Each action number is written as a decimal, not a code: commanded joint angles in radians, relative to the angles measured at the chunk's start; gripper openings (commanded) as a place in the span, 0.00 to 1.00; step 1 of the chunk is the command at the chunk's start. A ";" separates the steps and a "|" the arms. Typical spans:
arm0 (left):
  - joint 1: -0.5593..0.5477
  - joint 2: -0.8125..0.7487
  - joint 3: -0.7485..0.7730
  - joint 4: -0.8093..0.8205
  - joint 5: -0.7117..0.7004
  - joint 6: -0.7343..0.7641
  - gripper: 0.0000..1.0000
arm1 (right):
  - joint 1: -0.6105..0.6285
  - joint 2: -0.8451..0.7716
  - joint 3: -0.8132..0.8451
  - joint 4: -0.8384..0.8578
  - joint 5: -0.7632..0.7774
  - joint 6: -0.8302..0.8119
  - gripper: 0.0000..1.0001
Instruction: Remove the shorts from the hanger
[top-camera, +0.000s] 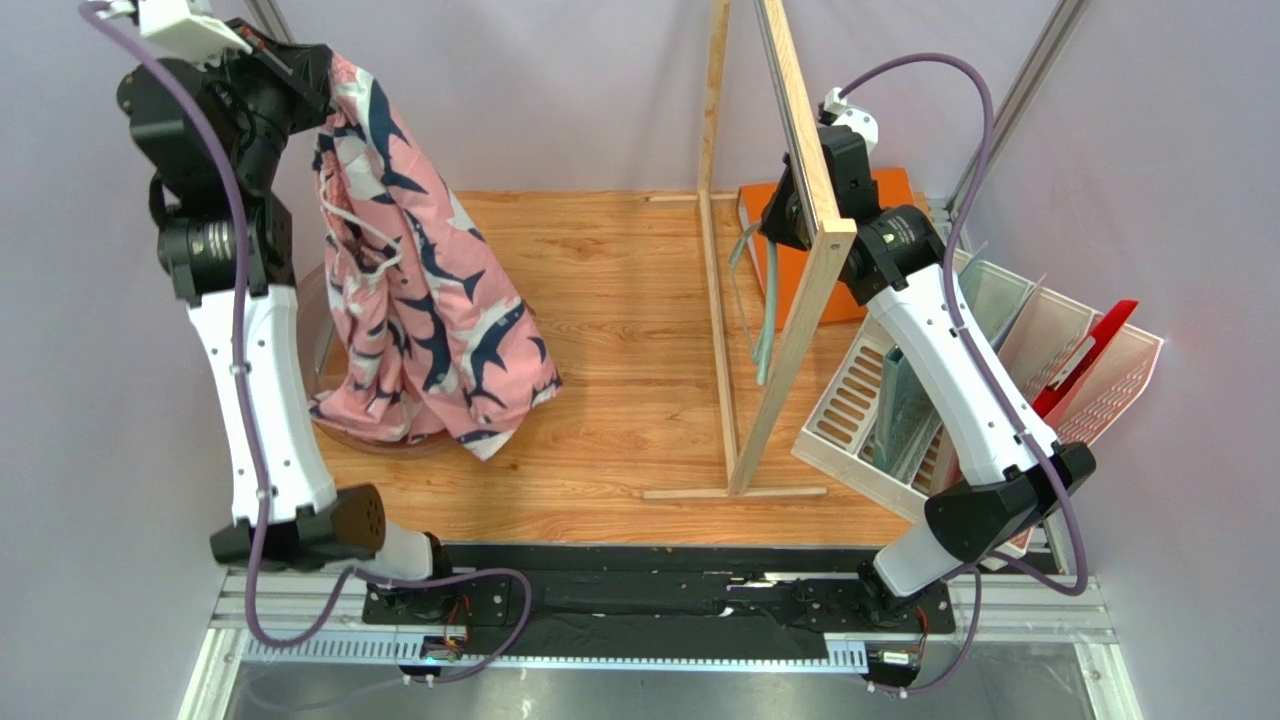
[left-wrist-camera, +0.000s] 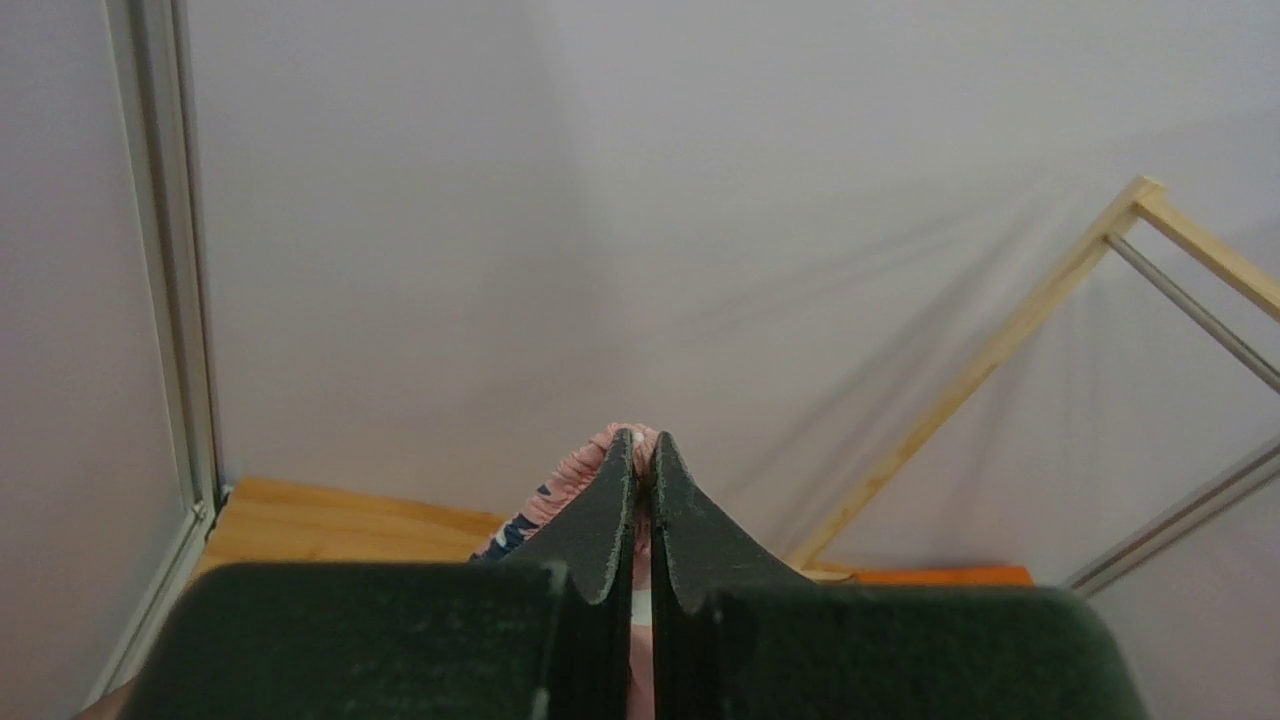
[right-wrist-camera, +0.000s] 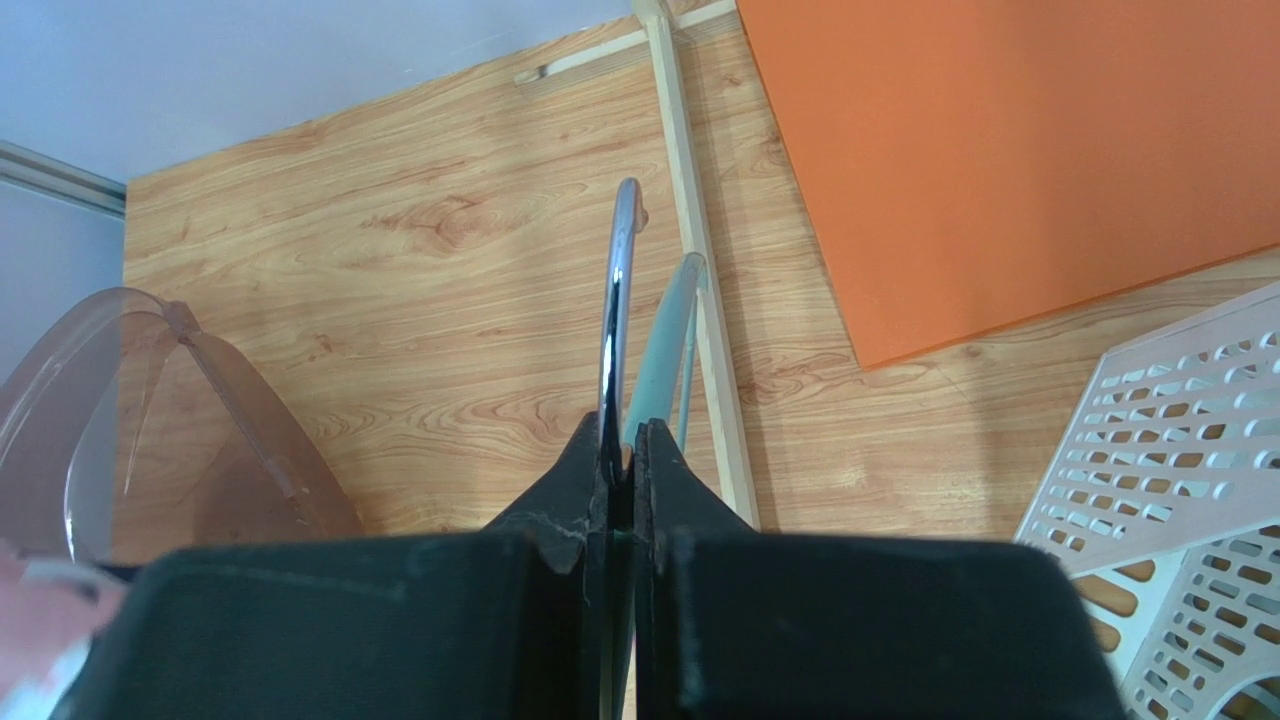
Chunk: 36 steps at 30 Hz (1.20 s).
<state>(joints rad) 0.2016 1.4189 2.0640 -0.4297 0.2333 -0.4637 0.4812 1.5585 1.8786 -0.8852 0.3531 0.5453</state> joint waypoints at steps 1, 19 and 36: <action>0.036 0.064 0.194 0.040 0.064 -0.015 0.00 | 0.002 -0.046 0.005 0.026 -0.002 0.004 0.00; 0.091 -0.159 -0.292 -0.435 -0.479 -0.124 0.04 | 0.002 -0.003 0.059 -0.003 0.024 0.045 0.00; -0.388 -0.190 -0.373 -0.122 0.120 -0.139 0.90 | 0.000 0.046 0.137 -0.097 0.102 0.073 0.00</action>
<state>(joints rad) -0.0223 1.2335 1.7512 -0.8215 -0.0422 -0.6151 0.4812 1.6039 1.9602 -0.9939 0.3927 0.5991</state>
